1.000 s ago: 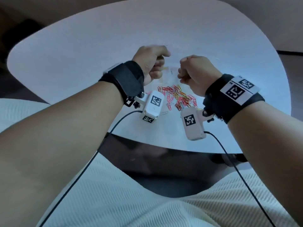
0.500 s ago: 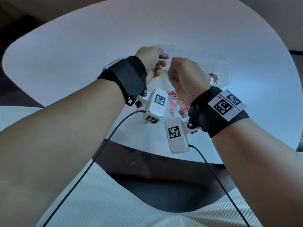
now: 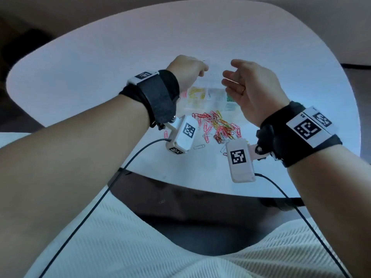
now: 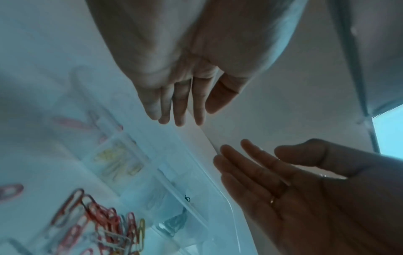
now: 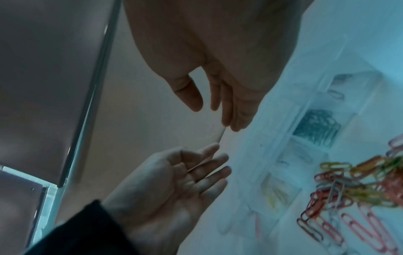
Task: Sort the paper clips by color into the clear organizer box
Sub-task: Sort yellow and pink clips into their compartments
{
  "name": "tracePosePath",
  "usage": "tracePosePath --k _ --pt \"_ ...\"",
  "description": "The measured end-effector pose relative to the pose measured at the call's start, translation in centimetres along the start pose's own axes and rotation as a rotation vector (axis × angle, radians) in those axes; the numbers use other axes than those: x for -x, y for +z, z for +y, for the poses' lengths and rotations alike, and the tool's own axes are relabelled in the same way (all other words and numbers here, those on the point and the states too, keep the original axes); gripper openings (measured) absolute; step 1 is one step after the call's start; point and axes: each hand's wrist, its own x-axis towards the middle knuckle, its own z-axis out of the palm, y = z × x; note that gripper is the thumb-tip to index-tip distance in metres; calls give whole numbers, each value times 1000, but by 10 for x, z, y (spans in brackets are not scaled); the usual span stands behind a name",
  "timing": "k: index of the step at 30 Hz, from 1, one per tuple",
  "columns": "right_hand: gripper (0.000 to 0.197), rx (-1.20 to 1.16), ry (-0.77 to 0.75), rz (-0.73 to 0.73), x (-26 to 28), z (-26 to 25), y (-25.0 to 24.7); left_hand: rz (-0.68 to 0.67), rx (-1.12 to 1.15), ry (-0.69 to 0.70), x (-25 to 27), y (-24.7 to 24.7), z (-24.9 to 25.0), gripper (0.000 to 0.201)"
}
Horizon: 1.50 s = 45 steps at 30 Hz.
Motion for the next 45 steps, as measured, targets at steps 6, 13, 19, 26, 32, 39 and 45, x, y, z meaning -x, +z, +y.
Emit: tracePosePath --k 6,13,19,26,32,39,45 --pt "25 292 2 -123 27 16 -21 -1 -370 175 48 -35 -16 20" --pt "4 952 -66 -95 24 87 -14 -73 -915 33 52 -56 -66 11" --pt "13 1123 -242 -51 17 120 -13 -144 -999 29 42 -43 -84 10" --pt "11 1188 -307 -25 11 123 -10 -194 -1135 36 37 -30 -101 19" --pt "22 1238 -262 -30 7 127 -5 -193 -1135 68 29 -27 -103 21" --pt "11 942 -94 -95 3 113 -9 -176 -1025 55 28 -32 -96 20" --pt "34 217 174 -176 0 97 -8 -105 -654 1 22 -40 -67 21"
